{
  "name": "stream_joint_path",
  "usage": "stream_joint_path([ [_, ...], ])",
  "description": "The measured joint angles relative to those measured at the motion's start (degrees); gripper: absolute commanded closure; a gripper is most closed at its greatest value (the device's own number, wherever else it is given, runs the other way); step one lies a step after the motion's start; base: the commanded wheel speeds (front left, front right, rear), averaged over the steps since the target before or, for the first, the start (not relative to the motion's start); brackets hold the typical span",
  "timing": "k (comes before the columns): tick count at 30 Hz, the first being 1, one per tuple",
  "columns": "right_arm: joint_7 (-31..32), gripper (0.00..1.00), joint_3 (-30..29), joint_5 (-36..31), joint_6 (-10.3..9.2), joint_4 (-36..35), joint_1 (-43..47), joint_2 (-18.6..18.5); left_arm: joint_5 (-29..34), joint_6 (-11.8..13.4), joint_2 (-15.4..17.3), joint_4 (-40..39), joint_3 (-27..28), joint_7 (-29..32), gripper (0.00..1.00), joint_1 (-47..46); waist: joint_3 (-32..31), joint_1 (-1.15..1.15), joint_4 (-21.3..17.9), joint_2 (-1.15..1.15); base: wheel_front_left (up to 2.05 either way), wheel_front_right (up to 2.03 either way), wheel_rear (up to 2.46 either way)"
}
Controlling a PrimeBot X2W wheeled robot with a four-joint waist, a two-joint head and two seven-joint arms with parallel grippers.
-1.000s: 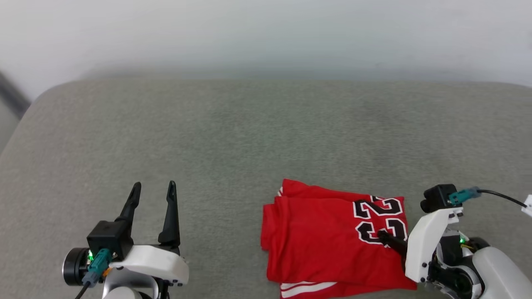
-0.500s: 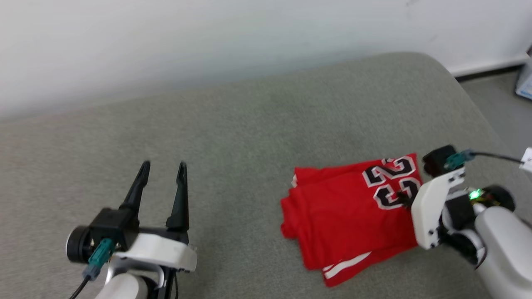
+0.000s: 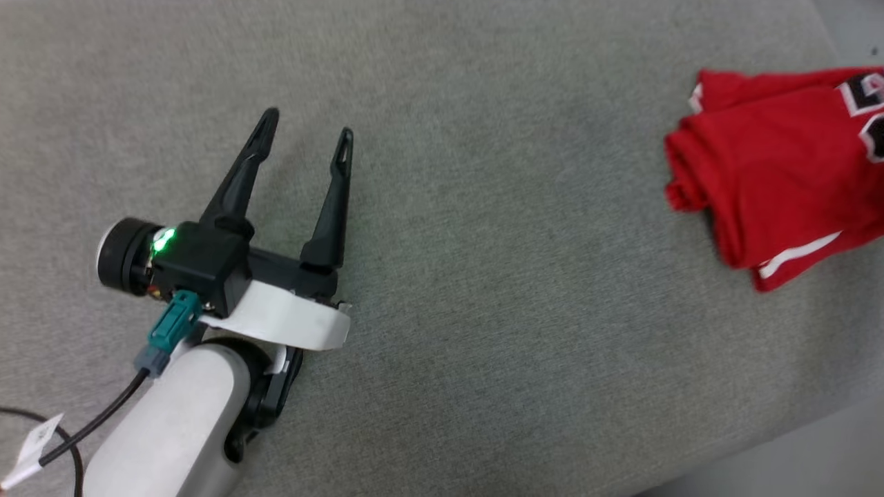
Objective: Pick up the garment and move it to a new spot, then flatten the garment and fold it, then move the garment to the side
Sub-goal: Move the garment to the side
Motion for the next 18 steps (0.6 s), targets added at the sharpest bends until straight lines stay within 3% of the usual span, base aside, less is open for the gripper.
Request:
stream_joint_path([
  [5,-7.55,1.00,-5.16,-4.52,0.00,5.84,-3.94,1.36,1.02,-0.75,0.19,-0.60,-0.82,1.16,0.00,-2.75,5.22,0.00,0.52,0.00,0.00,0.00,0.00],
  [6,-8.66,0.82,-6.47,-5.26,0.01,7.35,-4.55,1.99,1.14,-1.03,0.19,-0.63,-1.04,1.35,0.00,-3.21,6.01,0.00,0.69,0.00,0.00,0.00,0.00],
  [7,-9.82,0.45,-7.66,-6.26,0.01,8.82,-4.98,2.50,1.15,-1.16,0.19,-0.68,-1.14,1.37,0.00,-3.64,6.68,0.00,0.89,0.00,0.00,0.00,0.00],
  [8,-10.91,0.00,-8.80,-7.45,0.00,10.27,-5.22,3.09,1.19,-1.19,0.21,-0.66,-1.23,1.40,0.00,-3.89,7.23,0.01,1.13,0.00,0.00,0.00,0.00],
  [18,-17.02,0.00,-21.75,-13.35,0.00,21.06,-5.72,5.82,0.56,-1.09,0.62,0.67,-1.26,0.74,0.00,-2.38,5.50,0.00,1.70,0.00,0.00,0.00,0.00],
])
